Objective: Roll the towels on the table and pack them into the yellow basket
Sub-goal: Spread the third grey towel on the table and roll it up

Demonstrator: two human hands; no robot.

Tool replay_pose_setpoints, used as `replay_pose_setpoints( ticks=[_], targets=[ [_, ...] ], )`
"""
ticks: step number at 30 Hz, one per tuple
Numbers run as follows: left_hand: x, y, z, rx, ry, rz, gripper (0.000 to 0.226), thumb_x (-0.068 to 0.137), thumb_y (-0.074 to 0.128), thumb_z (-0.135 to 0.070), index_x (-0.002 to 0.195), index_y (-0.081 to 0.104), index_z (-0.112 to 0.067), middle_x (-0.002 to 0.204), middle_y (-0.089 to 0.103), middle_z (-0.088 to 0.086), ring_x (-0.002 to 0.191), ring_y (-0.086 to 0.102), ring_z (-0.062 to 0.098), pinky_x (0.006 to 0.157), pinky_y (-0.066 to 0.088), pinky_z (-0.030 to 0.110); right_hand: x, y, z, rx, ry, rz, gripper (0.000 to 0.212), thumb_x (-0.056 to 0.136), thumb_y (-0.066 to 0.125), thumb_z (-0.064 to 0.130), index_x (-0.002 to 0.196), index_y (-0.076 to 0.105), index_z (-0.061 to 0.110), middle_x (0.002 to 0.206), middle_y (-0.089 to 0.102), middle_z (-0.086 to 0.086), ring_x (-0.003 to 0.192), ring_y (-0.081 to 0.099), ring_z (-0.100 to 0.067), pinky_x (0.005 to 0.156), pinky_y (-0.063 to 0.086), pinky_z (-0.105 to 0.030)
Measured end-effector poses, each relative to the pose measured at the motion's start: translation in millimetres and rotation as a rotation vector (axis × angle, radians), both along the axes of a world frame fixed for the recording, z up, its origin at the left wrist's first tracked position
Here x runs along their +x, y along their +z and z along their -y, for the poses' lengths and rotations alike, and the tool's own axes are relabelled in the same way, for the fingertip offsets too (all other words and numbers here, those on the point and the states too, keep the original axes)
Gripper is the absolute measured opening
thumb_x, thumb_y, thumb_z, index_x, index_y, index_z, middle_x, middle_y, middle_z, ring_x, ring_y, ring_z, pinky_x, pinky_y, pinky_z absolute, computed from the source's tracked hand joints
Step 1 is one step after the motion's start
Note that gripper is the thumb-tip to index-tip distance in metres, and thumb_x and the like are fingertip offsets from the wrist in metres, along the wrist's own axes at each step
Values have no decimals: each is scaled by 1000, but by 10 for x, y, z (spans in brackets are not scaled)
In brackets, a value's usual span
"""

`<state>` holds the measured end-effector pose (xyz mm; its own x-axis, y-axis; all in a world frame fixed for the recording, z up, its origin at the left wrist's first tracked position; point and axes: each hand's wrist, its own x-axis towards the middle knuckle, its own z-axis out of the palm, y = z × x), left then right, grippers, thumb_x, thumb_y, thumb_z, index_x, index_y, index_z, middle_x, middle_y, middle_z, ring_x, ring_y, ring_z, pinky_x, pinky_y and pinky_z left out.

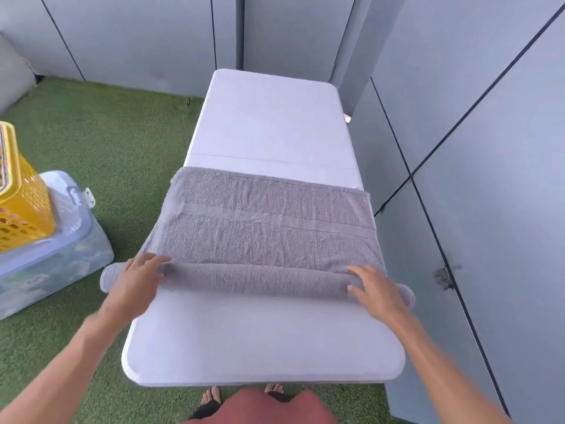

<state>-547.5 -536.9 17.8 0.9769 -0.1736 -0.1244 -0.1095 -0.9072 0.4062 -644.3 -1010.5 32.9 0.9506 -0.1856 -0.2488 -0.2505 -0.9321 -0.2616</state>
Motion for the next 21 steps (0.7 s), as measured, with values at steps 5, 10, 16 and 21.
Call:
replay_pose_setpoints(
  ticks=[5, 10, 16, 21],
  targets=[
    [-350, -384, 136, 149, -139, 154, 67, 80, 72, -9, 141, 43, -2, 142, 45, 18, 136, 36, 37, 111, 31, 53, -234, -234, -258, -232, 75, 96, 62, 83, 68, 41, 138, 49, 19, 136, 53, 0, 124, 50, -26, 97, 41, -48],
    [35, -373, 137, 175, -184, 97, 65, 66, 83, -5, 125, 57, -4, 117, 60, 12, 114, 53, 38, 99, 42, 56, -31, -213, -319, -270, 26, 22, 60, 87, 62, 41, 140, 42, 23, 137, 50, 6, 129, 43, -20, 100, 32, -42],
    [191, -241, -5, 191, -277, -200, 49, 90, 63, -19, 137, 49, -18, 131, 55, 0, 125, 47, 24, 105, 36, 36, -113, -79, -282, -253, 51, -119, 35, 94, 54, 38, 125, 49, 24, 127, 51, 7, 127, 40, -17, 98, 31, -39],
    [255, -151, -120, -110, -189, -243, 37, 93, 58, -13, 126, 57, -29, 127, 59, 0, 120, 54, 24, 102, 40, 35, -7, 55, -5, 200, -87, -263, 40, 84, 66, 39, 121, 57, 29, 115, 62, 8, 109, 58, -16, 95, 46, -39]
  ],
)
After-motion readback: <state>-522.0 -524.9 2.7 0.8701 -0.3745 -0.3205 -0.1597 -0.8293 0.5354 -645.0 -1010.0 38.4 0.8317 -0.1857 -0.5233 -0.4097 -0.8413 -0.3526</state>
